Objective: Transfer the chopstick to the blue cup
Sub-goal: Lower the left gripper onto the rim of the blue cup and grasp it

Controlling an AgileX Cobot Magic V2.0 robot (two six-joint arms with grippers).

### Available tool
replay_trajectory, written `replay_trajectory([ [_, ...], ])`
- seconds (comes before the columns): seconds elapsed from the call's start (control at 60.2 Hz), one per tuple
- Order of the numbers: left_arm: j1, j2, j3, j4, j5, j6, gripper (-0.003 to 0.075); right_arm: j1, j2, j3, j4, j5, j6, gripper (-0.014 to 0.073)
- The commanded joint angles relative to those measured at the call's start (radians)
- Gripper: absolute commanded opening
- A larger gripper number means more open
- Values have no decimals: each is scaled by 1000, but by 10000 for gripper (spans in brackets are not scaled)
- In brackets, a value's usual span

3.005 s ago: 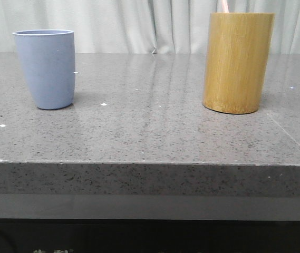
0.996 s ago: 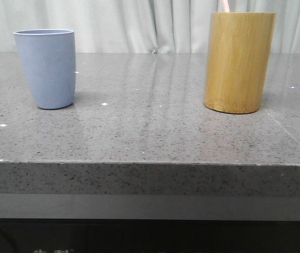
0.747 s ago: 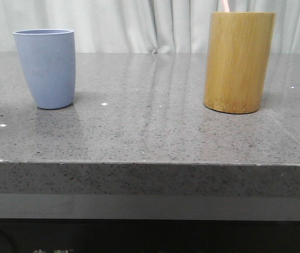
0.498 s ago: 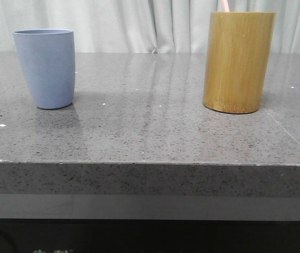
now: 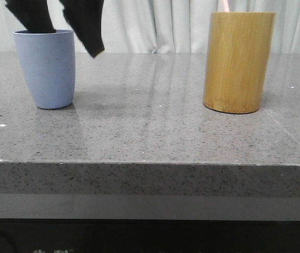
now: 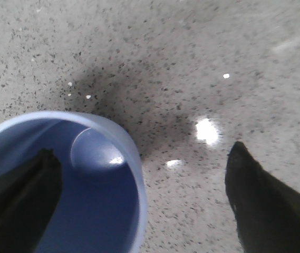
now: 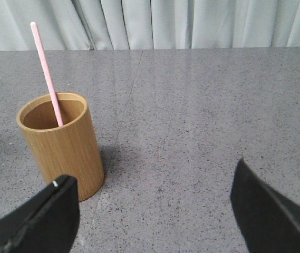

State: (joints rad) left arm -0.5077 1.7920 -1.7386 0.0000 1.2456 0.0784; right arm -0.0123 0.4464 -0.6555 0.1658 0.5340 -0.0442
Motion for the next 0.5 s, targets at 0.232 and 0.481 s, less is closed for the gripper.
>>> replay_trajectory([
  [0.232,-3,-25,-33,11,-10,-1,328,-3,12,-33,2,-71,-3,601],
  [0.481,-3,-25,-36,11,-10,-1,-18,-3,12,-33,2,-71,-3,601],
])
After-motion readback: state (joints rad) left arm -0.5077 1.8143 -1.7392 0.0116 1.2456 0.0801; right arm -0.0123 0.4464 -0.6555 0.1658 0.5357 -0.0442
